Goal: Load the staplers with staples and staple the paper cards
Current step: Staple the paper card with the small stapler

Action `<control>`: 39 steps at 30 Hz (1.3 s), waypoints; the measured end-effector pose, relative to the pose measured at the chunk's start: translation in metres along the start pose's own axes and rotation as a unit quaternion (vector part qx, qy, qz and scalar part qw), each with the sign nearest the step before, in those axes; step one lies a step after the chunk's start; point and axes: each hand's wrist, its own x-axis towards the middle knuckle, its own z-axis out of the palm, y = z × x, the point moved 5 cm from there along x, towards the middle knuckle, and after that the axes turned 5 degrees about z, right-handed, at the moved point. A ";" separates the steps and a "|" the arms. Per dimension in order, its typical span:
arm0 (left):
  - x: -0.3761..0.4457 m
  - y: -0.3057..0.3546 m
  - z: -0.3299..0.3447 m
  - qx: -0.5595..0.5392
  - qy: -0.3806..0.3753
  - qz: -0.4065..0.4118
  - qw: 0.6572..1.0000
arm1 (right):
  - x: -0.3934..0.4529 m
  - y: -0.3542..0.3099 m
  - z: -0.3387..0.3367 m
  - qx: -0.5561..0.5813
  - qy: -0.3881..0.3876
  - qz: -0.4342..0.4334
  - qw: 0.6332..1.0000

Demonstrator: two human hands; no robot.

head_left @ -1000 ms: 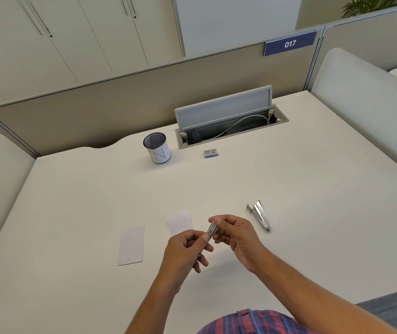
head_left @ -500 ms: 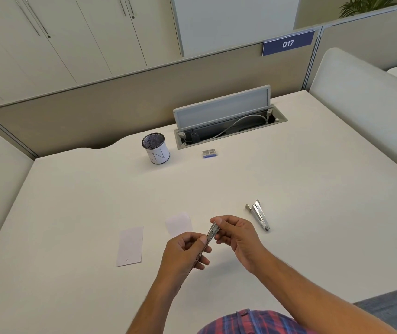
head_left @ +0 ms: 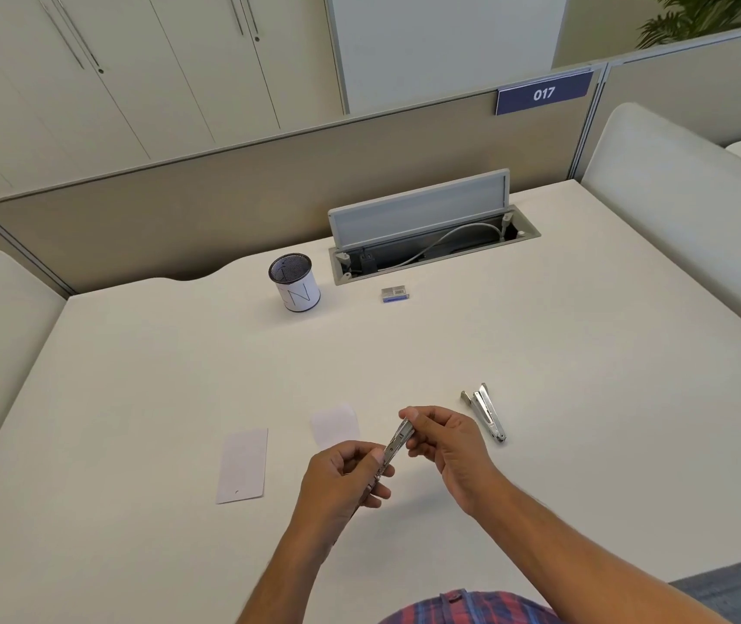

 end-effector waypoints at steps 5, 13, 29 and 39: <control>0.000 0.001 -0.001 0.006 -0.011 -0.015 1.000 | 0.001 -0.008 -0.005 -0.018 0.038 -0.029 0.999; -0.006 -0.001 0.001 -0.028 -0.001 -0.078 0.997 | -0.019 -0.023 0.019 -0.129 0.012 -0.122 0.984; -0.002 -0.005 -0.001 -0.127 0.030 -0.078 0.988 | -0.042 -0.016 0.049 -0.298 -0.109 -0.226 0.921; 0.006 -0.003 -0.003 -0.119 0.053 -0.042 0.991 | -0.039 -0.012 0.046 -0.259 -0.137 -0.176 0.940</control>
